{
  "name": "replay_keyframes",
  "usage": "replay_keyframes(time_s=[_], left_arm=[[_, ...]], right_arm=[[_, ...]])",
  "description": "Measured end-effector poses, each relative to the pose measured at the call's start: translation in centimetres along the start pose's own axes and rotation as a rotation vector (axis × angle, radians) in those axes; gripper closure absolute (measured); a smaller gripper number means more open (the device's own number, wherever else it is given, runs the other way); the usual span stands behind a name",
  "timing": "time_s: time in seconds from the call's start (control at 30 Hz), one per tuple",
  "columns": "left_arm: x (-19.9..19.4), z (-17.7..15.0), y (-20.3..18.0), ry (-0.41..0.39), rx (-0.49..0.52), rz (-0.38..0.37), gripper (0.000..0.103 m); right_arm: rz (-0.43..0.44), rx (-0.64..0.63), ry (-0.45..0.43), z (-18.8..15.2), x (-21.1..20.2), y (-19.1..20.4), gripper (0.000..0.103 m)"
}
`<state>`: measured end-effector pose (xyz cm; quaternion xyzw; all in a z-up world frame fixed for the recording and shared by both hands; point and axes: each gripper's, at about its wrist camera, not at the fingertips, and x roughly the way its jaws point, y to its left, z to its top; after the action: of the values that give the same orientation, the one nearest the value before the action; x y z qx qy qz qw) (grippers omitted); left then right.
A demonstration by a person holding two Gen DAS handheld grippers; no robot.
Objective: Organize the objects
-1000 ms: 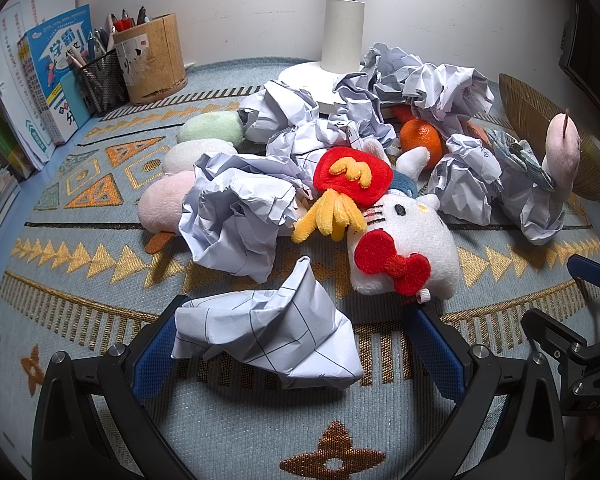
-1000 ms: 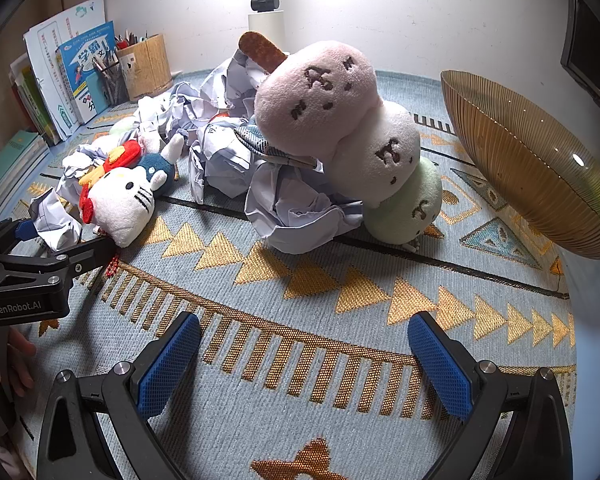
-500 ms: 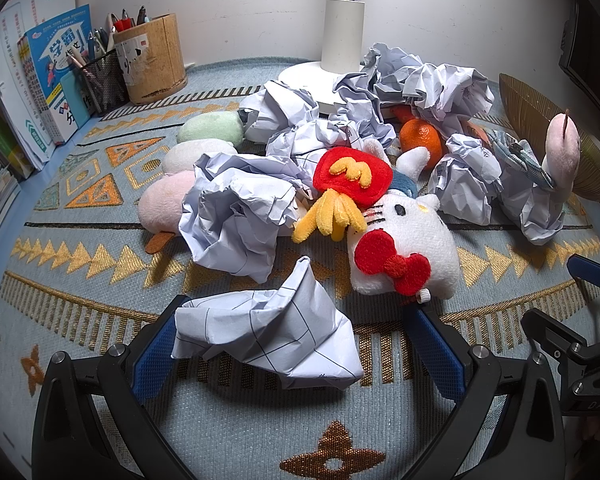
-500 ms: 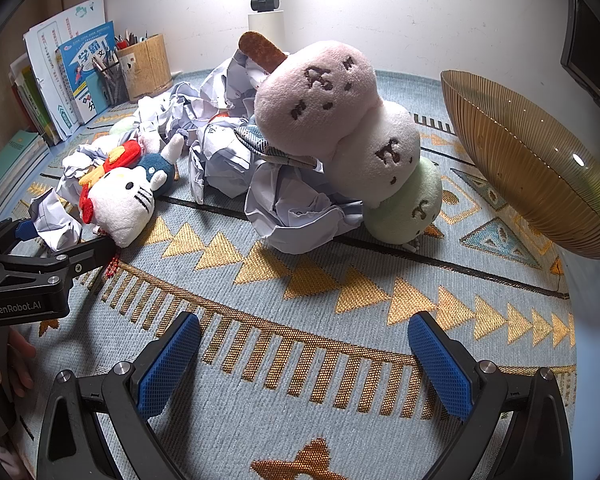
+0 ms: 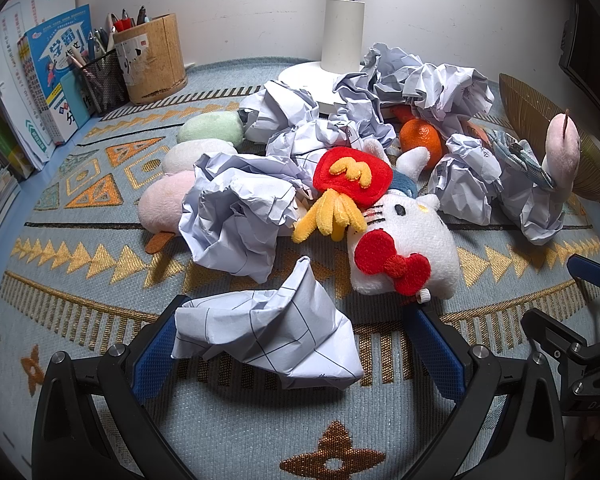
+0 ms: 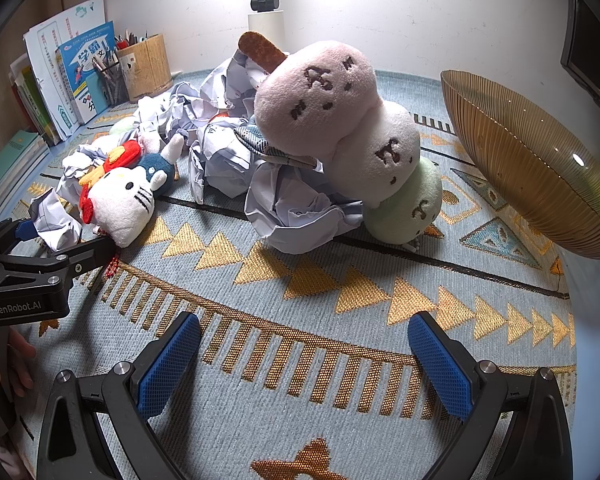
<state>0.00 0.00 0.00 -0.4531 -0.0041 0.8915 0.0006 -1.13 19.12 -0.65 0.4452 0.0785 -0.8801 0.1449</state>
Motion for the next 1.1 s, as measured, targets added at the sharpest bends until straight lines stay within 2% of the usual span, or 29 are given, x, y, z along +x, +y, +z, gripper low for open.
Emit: replay_keyframes(time_s=[0.8, 1.1], left_arm=[[-0.1, -0.2, 0.2, 0.004, -0.010, 0.007, 0.000], [-2.0, -2.7, 4.7, 0.000, -0.056, 0.045, 0.000]], right_arm=[[0.002, 0.001, 0.000, -0.1, -0.1, 0.0, 0.000], [0.033, -0.020, -0.002, -1.7, -1.3, -0.4, 0.000]])
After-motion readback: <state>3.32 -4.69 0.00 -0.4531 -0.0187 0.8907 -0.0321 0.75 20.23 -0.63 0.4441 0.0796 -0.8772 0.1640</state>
